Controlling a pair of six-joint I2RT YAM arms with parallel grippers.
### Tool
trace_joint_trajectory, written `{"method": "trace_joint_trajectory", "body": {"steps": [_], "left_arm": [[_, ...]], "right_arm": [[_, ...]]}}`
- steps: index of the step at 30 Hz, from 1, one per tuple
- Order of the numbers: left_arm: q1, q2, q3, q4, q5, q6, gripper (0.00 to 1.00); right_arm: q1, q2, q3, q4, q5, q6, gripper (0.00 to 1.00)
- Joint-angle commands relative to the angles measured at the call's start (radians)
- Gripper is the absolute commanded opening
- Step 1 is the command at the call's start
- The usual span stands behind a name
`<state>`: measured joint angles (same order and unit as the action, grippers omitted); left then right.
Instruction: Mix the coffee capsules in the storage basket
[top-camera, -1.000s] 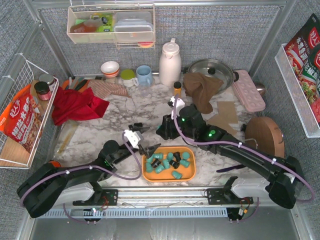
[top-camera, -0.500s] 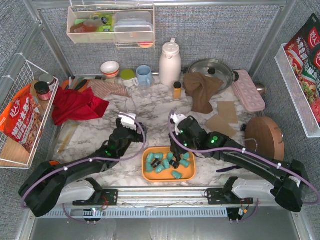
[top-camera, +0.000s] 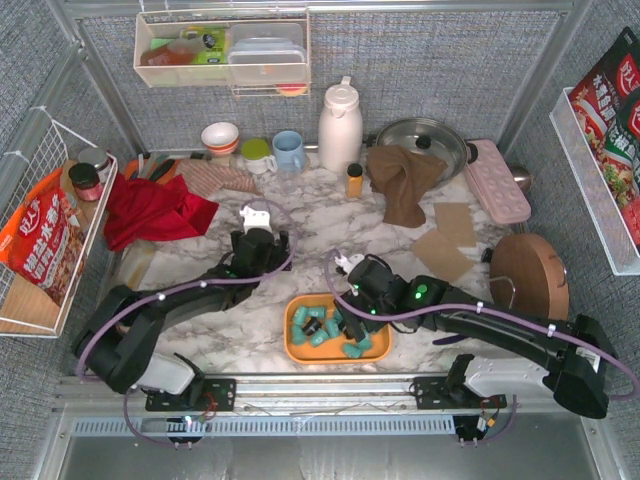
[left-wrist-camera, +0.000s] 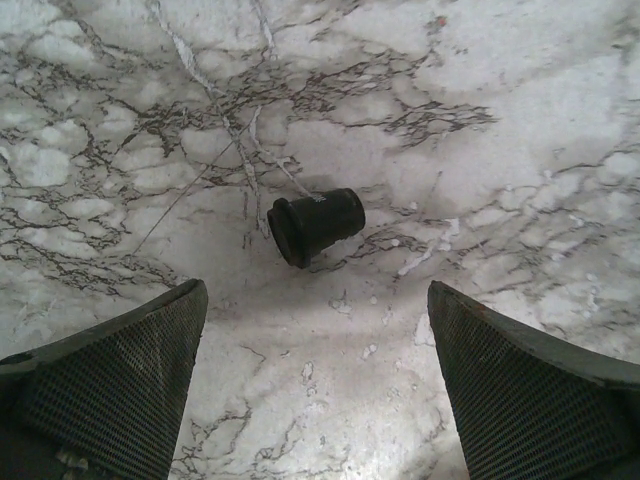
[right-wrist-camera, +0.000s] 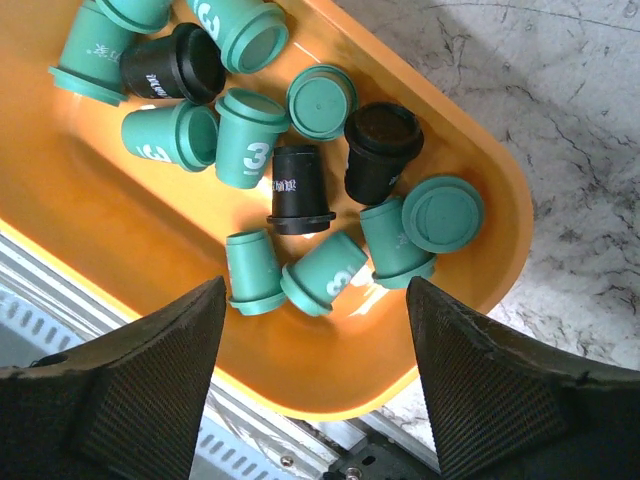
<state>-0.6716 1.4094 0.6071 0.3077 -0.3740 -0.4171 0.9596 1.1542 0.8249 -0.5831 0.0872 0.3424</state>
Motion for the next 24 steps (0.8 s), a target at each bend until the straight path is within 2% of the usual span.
{"method": "trace_joint_trajectory", "body": {"steps": [1,10,24], "left_arm": [[0.004,0.082,0.074,-0.106,-0.066,-0.063,1.0],[0.006,0.269,0.259,-0.25,-0.179,-0.127,0.97],[0.005,0.404,0.39,-0.325,-0.183,-0.219,0.76]], "right_arm": [[0.008,-0.019,-0.002,-0.015,0.029,0.005,0.78],[0.008,-0.1,-0.028,-0.012,0.08,0.01,0.79],[0.008,-0.162,-0.078,0.014,0.098,0.006,0.79]]}}
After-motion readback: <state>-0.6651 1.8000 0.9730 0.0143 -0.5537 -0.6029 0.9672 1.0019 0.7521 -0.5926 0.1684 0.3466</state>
